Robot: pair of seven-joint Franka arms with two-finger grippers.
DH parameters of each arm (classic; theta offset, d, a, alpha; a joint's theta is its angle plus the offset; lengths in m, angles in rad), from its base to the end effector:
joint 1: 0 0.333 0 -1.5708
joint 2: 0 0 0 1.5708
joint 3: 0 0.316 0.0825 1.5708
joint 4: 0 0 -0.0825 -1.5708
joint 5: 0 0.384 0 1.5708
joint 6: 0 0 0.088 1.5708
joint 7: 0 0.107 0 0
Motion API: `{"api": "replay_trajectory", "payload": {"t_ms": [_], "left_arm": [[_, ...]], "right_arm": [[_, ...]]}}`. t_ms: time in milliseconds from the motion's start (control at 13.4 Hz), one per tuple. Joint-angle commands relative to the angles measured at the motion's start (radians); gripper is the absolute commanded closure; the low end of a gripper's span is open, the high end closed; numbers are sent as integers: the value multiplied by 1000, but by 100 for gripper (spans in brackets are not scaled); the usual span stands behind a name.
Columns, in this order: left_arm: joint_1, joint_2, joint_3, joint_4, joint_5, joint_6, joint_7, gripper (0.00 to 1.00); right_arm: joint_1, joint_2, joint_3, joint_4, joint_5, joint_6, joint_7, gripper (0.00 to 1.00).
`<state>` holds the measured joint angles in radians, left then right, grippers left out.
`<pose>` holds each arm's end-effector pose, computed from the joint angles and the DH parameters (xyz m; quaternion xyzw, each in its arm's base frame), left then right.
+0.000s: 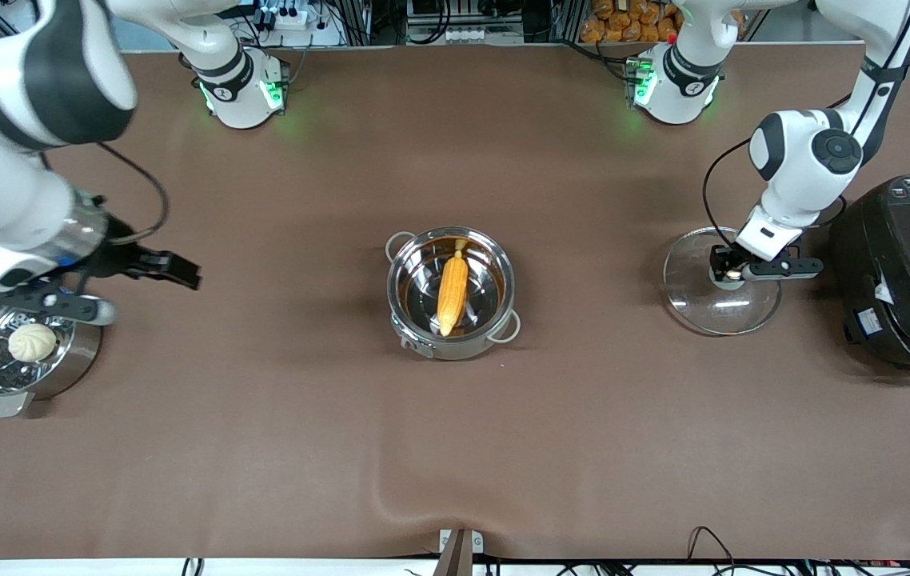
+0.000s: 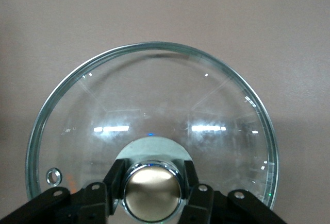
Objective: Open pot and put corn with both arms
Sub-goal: 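Lower the lid onto the table with the left gripper while the right gripper withdraws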
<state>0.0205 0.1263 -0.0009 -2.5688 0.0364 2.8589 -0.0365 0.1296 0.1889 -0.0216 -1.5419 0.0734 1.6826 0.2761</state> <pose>0.4661 0.0071 0.2341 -0.9966 -0.0110 -0.0818 0.0057 0.6109 0.0744 0.5373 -0.9952 0.0887 0.0302 0.0291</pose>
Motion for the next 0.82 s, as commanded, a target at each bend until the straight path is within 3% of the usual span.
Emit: {"api": "replay_trajectory", "payload": {"t_ms": [0, 75, 150, 224, 299, 524, 673, 748], "left_arm": [[-5, 62, -17, 73, 20, 11, -52, 100], [-11, 68, -19, 76, 20, 11, -62, 95], [-25, 78, -21, 87, 20, 8, -69, 64], [-30, 93, -21, 114, 20, -19, -69, 5], [-31, 101, -28, 154, 20, -80, -68, 0], [-27, 87, -79, 313, 10, -379, -91, 0], [-27, 49, -100, 444, 7, -598, -95, 0], [-27, 46, -129, 544, 7, -730, -126, 0]], "right_arm": [[-54, -65, 23, -31, -12, -35, -52, 0], [-57, -78, 22, -30, -12, -40, -61, 0], [-76, -83, 22, -20, -12, -58, -66, 0], [-103, -74, 23, 27, -6, -98, -71, 0], [-125, -71, 23, 58, -1, -138, -69, 0], [-148, -78, 25, 78, 34, -185, -63, 0], [-150, -103, 25, 74, -15, -190, -81, 0], [-142, -118, 28, 65, -80, -176, -93, 0]]}}
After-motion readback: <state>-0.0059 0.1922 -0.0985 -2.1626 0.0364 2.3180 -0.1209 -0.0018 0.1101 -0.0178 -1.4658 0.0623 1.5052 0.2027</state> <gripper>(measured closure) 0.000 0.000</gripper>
